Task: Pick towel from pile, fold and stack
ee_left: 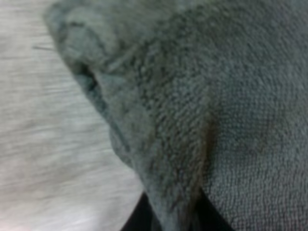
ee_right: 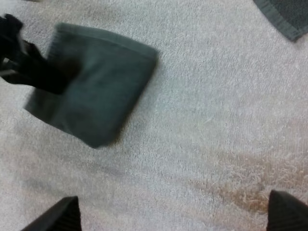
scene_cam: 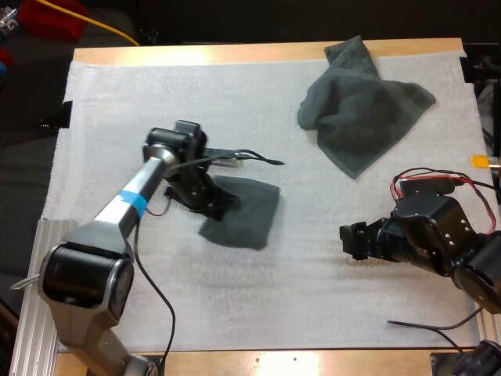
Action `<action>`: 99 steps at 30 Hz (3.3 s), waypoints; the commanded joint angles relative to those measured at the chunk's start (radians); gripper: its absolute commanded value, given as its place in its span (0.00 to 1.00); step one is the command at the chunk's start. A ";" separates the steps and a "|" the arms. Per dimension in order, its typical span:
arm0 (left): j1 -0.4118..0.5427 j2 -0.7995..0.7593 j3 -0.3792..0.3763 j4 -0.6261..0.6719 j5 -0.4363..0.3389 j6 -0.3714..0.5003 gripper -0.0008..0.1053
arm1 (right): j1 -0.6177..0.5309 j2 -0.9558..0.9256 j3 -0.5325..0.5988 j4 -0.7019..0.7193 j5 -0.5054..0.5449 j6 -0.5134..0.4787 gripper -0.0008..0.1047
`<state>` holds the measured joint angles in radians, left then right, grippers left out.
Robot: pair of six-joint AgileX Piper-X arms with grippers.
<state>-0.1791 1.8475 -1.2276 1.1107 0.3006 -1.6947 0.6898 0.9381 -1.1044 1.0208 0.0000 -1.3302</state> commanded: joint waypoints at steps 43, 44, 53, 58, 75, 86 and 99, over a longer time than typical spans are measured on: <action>0.416 -0.241 -0.046 -0.021 -0.393 0.054 0.61 | 0.003 -0.006 -0.003 0.007 -0.065 -0.013 0.71; 0.416 -0.267 -0.046 -0.022 -0.363 0.054 0.61 | 0.003 -0.006 -0.003 0.007 -0.065 -0.013 0.71; 0.340 -0.440 -0.046 -0.022 -0.259 0.054 0.61 | 0.003 -0.006 -0.003 0.007 -0.065 -0.013 0.71; 0.255 -0.522 -0.046 -0.015 -0.258 0.054 0.61 | 0.003 -0.006 -0.003 -0.003 -0.065 -0.042 0.71; -0.021 -0.738 -0.046 0.044 -0.260 -0.001 0.61 | -0.067 -0.006 -0.003 -0.052 0.088 -0.167 0.71; -0.021 -0.859 -0.046 0.049 -0.267 -0.005 0.61 | -0.382 -0.006 -0.003 0.009 0.016 -0.279 0.71; 0.136 -0.918 -0.046 0.147 -0.230 0.007 0.61 | -0.638 -0.067 -0.003 0.093 -0.037 -0.283 0.71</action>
<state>-0.0436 0.9495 -1.2677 1.2531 0.0607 -1.6851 0.0590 0.8837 -1.1044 1.1024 -0.0280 -1.6078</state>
